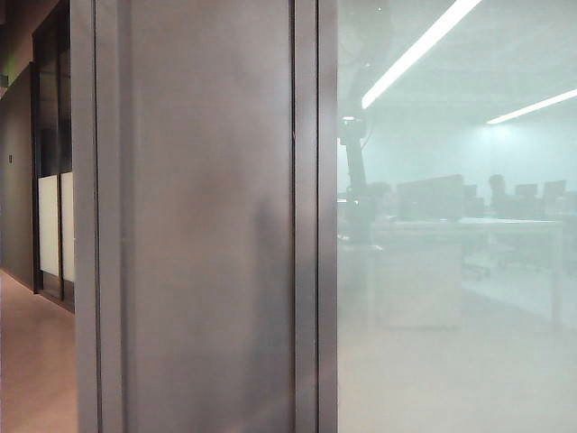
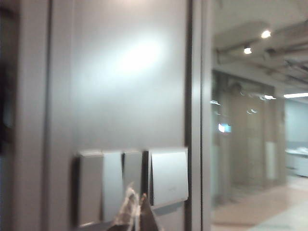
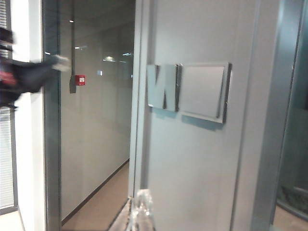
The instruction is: Raise the arm to find the leftmost switch on the wall and turn on the lights.
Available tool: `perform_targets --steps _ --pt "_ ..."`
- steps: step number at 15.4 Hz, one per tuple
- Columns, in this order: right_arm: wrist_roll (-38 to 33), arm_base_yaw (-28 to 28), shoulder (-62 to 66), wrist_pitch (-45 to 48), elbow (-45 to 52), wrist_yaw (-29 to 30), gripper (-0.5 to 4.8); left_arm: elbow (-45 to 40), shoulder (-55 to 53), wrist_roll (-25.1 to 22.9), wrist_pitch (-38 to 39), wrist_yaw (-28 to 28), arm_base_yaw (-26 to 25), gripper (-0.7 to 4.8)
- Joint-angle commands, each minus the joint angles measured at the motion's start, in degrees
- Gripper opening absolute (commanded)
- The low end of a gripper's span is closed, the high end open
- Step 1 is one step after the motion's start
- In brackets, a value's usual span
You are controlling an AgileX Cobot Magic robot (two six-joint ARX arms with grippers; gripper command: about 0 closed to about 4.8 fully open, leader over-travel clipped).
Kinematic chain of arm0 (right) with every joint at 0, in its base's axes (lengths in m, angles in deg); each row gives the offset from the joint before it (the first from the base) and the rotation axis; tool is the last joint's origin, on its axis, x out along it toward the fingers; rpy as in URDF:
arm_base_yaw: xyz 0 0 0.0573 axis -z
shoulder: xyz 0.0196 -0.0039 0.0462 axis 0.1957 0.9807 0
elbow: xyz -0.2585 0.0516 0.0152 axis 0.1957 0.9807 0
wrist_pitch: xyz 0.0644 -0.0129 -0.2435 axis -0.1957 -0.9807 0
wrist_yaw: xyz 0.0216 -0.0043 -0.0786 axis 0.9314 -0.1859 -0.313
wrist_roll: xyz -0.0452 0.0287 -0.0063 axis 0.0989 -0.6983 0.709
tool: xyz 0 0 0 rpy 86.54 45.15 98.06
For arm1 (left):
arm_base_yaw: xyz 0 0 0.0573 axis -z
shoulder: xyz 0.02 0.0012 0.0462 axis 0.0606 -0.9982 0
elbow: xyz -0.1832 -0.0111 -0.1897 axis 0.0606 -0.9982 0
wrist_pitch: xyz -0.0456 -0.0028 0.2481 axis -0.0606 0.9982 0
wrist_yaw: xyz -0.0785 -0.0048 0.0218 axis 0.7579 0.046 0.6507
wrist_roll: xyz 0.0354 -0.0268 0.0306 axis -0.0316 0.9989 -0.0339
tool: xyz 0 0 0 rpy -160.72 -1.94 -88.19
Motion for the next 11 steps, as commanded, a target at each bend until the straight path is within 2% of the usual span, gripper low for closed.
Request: perform_targets --steps 1,4,8,11 --pt "-0.02 0.00 -2.84 -0.61 -0.20 -0.87 -0.01 -4.92 8.09 -3.85 4.61 -5.16 0.00 -0.06" --pt "3.69 0.02 -6.71 -10.32 0.00 -5.31 -0.01 -16.55 19.67 -5.99 6.58 -11.54 0.00 -0.06" --pt "14.56 0.00 -14.08 -28.81 0.72 -12.85 -0.01 -31.78 32.20 -6.95 10.56 -11.91 -0.02 -0.06" --pt "17.03 0.00 -22.86 -30.86 7.21 -20.04 -0.01 -41.07 38.01 -3.91 11.74 -12.17 -0.02 -0.06"
